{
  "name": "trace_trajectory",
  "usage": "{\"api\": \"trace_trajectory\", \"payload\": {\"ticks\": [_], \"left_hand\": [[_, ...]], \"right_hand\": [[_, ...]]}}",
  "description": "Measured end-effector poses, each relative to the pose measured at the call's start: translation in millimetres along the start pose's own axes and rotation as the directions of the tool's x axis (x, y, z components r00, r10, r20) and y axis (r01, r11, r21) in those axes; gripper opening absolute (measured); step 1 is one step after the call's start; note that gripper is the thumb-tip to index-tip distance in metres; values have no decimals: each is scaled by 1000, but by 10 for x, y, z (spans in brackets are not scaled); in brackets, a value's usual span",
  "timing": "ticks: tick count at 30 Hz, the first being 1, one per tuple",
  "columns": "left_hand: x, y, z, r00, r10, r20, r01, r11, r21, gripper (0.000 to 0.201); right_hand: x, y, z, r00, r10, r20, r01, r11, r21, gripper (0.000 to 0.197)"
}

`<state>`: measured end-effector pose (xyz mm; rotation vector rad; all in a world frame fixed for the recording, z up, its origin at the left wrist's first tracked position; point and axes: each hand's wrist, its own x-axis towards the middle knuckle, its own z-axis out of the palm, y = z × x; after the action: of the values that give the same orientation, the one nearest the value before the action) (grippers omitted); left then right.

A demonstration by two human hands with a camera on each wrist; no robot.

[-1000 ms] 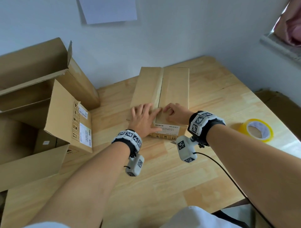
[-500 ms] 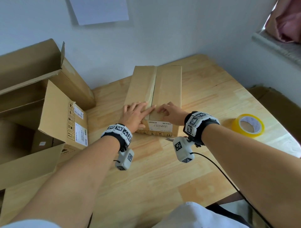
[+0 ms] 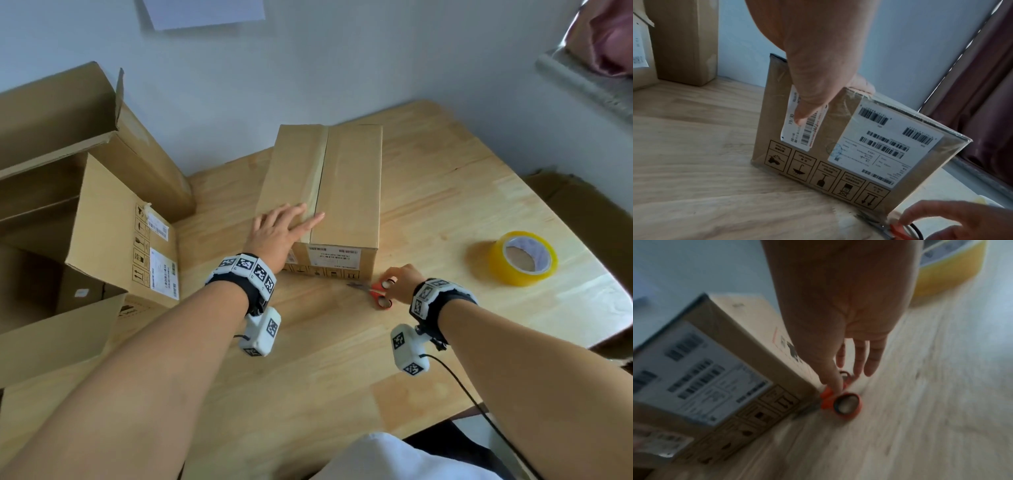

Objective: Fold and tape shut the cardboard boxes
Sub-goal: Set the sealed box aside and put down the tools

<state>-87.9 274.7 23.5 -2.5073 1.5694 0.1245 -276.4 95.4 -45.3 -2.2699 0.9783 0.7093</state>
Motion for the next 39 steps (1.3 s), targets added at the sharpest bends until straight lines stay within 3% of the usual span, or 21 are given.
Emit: {"api": "trace_trajectory", "payload": {"ticks": [5, 13, 19, 21, 23, 25, 26, 27, 29, 31, 34, 37, 39], "left_hand": [[0, -4, 4, 1000, -7, 0, 7, 1000, -6, 122], [-12, 9, 62, 996, -15, -89, 14, 1000, -6, 112], [-46, -328, -67, 996, 87, 7, -87, 992, 89, 119], [-48, -465, -168, 999, 48, 11, -49, 995, 88, 108], [-24, -453, -294, 998, -58, -26, 57, 998, -41, 85], [64, -258, -393, 992, -109, -70, 96, 981, -168, 67], [125, -108, -420, 992, -102, -71, 86, 975, -205, 59], [182, 55, -427, 996, -85, -38, 73, 969, -238, 53], [283, 341, -414, 992, -48, 115, 79, 957, -279, 71], [328, 490, -381, 976, -24, 218, 73, 972, -223, 89], [274, 447, -321, 984, 46, 171, -23, 991, -130, 89], [112, 182, -259, 983, 118, 142, -96, 984, -149, 90], [-28, -43, -272, 985, 99, 138, -80, 987, -136, 94]], "right_hand": [[33, 5, 250, 993, 1, -122, 8, 997, 73, 37], [3, 81, 114, 990, 79, -120, -77, 997, 16, 42], [-30, 250, -148, 975, 187, -118, -182, 982, 48, 45], [-54, 345, -281, 956, 267, -123, -259, 963, 80, 34], [-77, 408, -400, 939, 307, -156, -285, 947, 150, 22], [-8, 494, -443, 941, 301, -157, -266, 941, 209, 23], [50, 536, -450, 948, 282, -145, -242, 939, 244, 13], [99, 568, -466, 949, 276, -153, -208, 911, 356, 11], [91, 552, -553, 936, 293, -198, -152, 839, 523, 11], [-76, 443, -677, 909, 335, -247, -159, 829, 537, 14], [-142, 403, -810, 886, 327, -328, -72, 797, 600, 38], [-159, 424, -919, 915, 282, -287, -17, 739, 673, 34], [-186, 437, -958, 938, 252, -238, 8, 671, 742, 28]]}}
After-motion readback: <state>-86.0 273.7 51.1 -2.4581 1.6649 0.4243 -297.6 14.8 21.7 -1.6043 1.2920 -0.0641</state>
